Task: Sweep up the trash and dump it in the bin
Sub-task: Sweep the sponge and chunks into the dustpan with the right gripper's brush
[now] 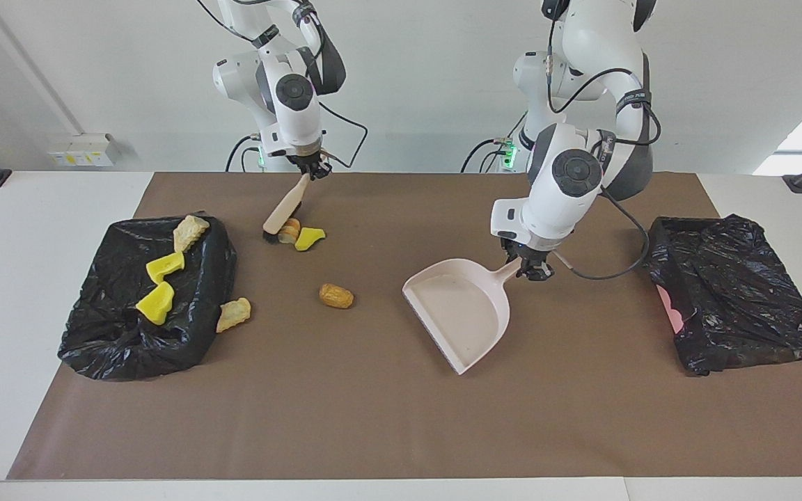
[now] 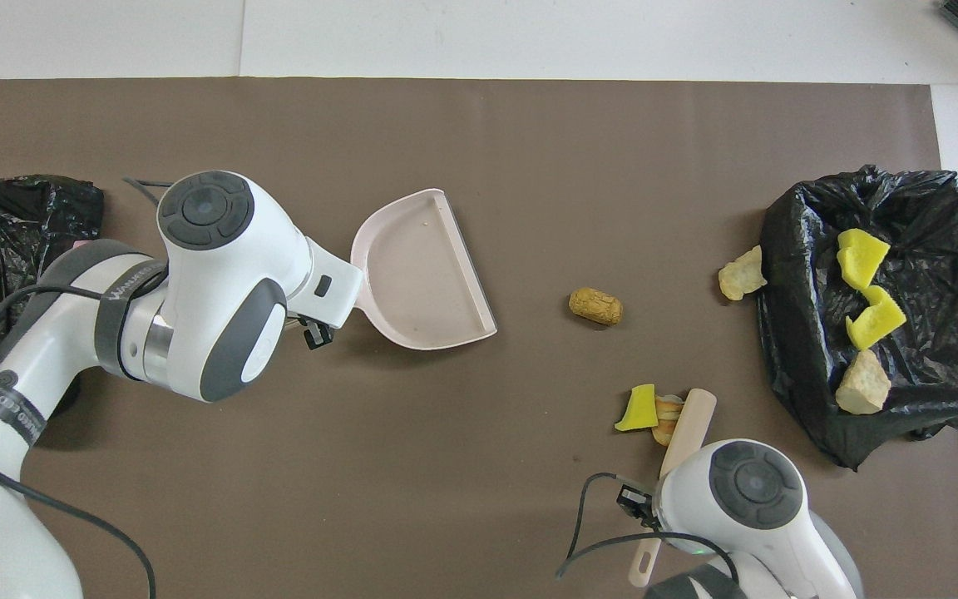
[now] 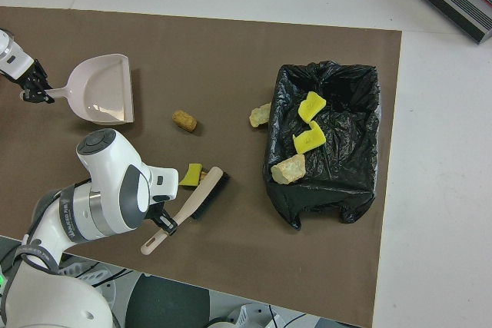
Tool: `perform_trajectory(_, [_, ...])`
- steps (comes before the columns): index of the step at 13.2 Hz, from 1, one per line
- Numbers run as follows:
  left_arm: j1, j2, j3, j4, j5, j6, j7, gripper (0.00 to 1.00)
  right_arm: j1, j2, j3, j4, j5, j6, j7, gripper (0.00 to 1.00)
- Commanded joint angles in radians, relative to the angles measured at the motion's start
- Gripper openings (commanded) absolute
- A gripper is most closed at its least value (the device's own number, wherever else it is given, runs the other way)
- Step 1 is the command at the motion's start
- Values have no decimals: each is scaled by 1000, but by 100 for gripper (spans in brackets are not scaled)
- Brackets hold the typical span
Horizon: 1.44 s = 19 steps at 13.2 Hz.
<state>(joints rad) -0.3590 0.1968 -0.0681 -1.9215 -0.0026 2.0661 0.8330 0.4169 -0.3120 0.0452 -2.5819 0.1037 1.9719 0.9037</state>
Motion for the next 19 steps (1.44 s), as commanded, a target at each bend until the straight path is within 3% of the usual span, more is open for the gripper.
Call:
perform_trajectory(1, [-26, -103, 7, -138, 26, 72, 18, 0, -3, 189, 4, 167, 28, 15, -6, 0])
perform_trajectory(5, [-52, -125, 5, -215, 26, 83, 12, 0, 44, 393, 7, 395, 45, -4, -16, 0])
perform_trajectory(8, [-55, -132, 4, -232, 24, 89, 0, 0, 75, 487, 21, 538, 80, -21, -124, 0])
perform_trajectory(11, [-54, -132, 4, -235, 23, 95, -23, 0, 106, 508, 21, 583, 149, -1, -258, 0])
perform_trajectory(16, [-47, -129, 4, -235, 18, 117, -46, 0, 184, 531, 21, 624, 290, 87, -311, 0])
perform_trajectory(19, [-44, -129, 4, -237, 15, 118, -60, 0, 169, 475, 12, 646, 274, -68, -341, 0])
